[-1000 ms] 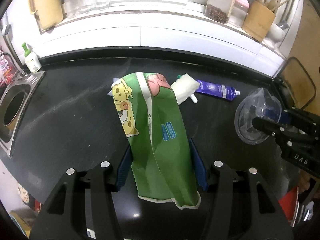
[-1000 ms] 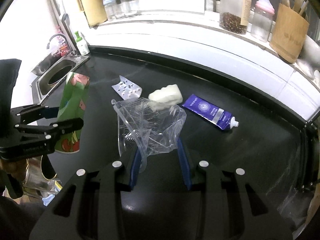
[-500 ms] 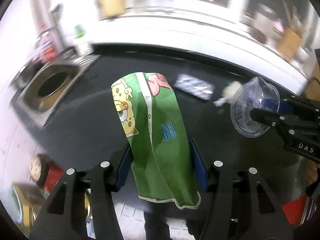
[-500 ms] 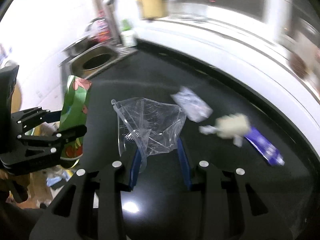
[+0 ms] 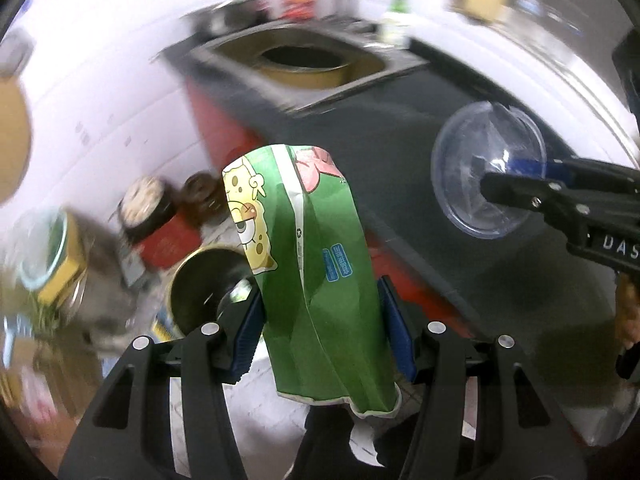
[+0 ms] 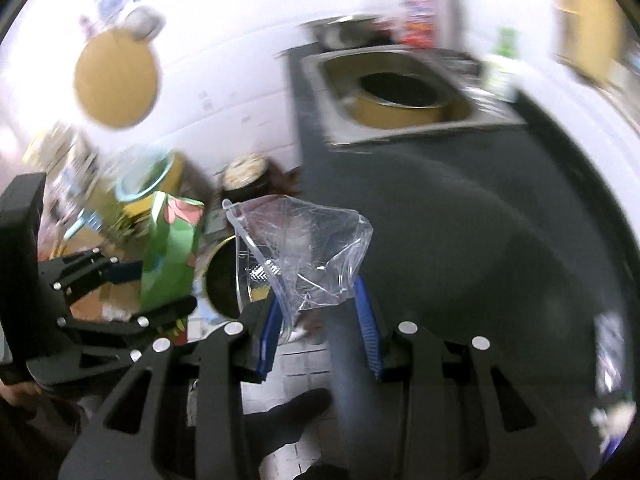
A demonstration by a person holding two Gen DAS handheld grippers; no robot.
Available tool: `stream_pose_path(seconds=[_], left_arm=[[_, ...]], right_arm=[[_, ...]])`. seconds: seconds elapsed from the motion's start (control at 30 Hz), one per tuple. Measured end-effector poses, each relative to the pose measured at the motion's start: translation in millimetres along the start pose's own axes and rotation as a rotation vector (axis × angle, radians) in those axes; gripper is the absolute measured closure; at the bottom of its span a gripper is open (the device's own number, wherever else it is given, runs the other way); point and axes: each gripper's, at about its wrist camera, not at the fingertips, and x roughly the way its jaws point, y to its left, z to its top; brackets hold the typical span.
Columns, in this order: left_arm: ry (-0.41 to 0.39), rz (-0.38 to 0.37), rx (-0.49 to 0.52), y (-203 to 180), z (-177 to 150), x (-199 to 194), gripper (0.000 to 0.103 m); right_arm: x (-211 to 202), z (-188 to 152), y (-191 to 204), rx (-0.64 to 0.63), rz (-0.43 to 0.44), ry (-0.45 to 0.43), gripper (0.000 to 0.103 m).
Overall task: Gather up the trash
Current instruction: 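Carry both bags to the black bin and open both tools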
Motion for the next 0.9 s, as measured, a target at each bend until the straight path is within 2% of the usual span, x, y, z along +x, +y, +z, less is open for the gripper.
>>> stream_pose_path(seconds=[0.17, 0.3, 0.53, 0.67, 0.73, 0.77, 0.83, 0.9], left_arm=[[0.032, 0.048, -0.096, 71.9, -26.0, 32.9, 0.049], [0.044, 0.029, -0.16, 117.5, -45.4, 67.3, 0.049], [0.064, 0.035, -0.192, 166.8, -61.1, 144.5, 0.048], [0.084, 0.015, -0.203, 181.3, -63.2, 173.6, 0.046], [0.1, 0.001, -0.216, 186.1, -64.3, 183.9, 0.042], [0.099, 0.007, -0.22, 188.1, -64.6, 186.6, 0.035], [0.093, 0.011, -0.235, 194.1, -64.9, 190.1, 0.028], [0.095, 0.031, -0.244, 197.3, -65.4, 191.8, 0.021]], right_arm=[[81.7, 32.4, 60.7, -0.088, 0.091, 0.076, 0.067], [156.0, 49.3, 92.0, -0.114, 0.122, 0.151, 0.067], [273.1, 62.0, 110.1, -0.123, 0.112, 0.269, 0.066], [307.4, 63.2, 114.6, -0.131, 0.101, 0.3, 0.065], [319.7, 64.3, 114.7, -0.122, 0.108, 0.314, 0.056], [325.1, 65.4, 114.8, -0.119, 0.114, 0.318, 0.052], [330.3, 66.9, 115.4, -0.121, 0.113, 0.313, 0.032], [330.7, 69.5, 113.8, -0.125, 0.101, 0.301, 0.029]])
